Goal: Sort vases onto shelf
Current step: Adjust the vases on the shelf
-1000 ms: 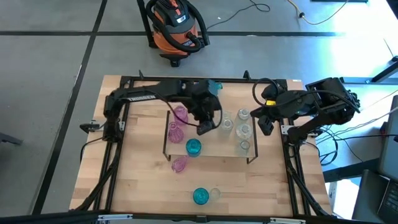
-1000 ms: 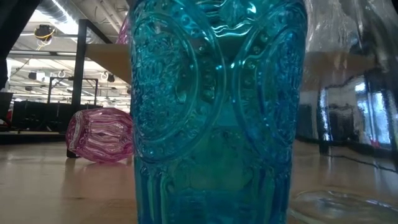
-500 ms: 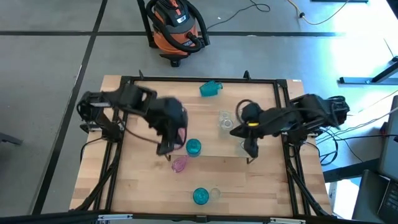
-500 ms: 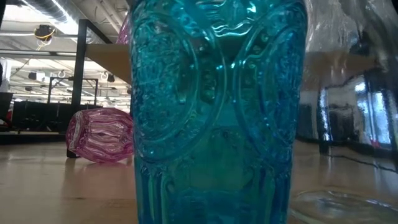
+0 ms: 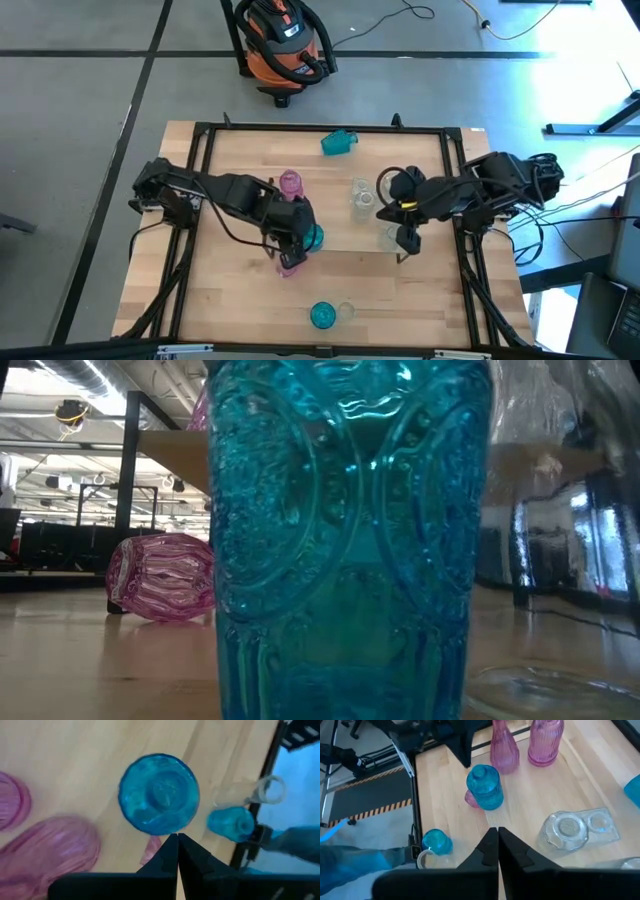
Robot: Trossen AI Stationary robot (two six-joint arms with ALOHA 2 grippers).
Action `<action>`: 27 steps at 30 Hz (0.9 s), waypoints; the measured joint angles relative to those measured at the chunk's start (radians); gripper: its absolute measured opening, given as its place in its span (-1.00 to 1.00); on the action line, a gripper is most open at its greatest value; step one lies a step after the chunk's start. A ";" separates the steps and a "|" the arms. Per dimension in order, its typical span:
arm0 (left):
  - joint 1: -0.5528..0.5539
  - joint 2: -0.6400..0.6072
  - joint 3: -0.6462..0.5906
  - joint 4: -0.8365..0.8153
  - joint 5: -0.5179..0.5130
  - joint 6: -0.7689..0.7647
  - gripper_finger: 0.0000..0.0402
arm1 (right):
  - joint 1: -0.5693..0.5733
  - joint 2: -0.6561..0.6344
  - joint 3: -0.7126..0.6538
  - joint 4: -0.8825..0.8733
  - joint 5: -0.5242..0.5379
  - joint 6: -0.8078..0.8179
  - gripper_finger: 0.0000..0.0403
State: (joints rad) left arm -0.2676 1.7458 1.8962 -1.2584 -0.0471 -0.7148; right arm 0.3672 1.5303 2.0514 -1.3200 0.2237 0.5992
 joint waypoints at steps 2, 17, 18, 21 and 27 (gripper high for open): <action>0.000 0.000 -0.033 0.031 -0.001 -0.018 -1.00 | 0.000 -0.009 0.000 0.000 0.000 -0.011 -1.00; 0.015 0.001 -0.063 0.054 -0.048 -0.039 -1.00 | 0.028 -0.060 0.001 -0.018 0.021 0.005 -1.00; 0.015 0.002 -0.053 0.049 -0.044 -0.039 -1.00 | 0.028 -0.060 0.001 -0.019 0.019 0.015 -1.00; 0.010 -0.002 -0.002 0.039 -0.046 -0.044 -1.00 | 0.028 -0.058 0.001 -0.012 0.020 0.022 -1.00; -0.014 -0.023 0.159 -0.079 -0.105 -0.069 -1.00 | 0.025 -0.049 -0.015 0.068 0.028 -0.001 -1.00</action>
State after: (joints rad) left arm -0.2817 1.7224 2.0550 -1.3379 -0.1524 -0.7837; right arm 0.3923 1.4811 2.0364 -1.2519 0.2514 0.5978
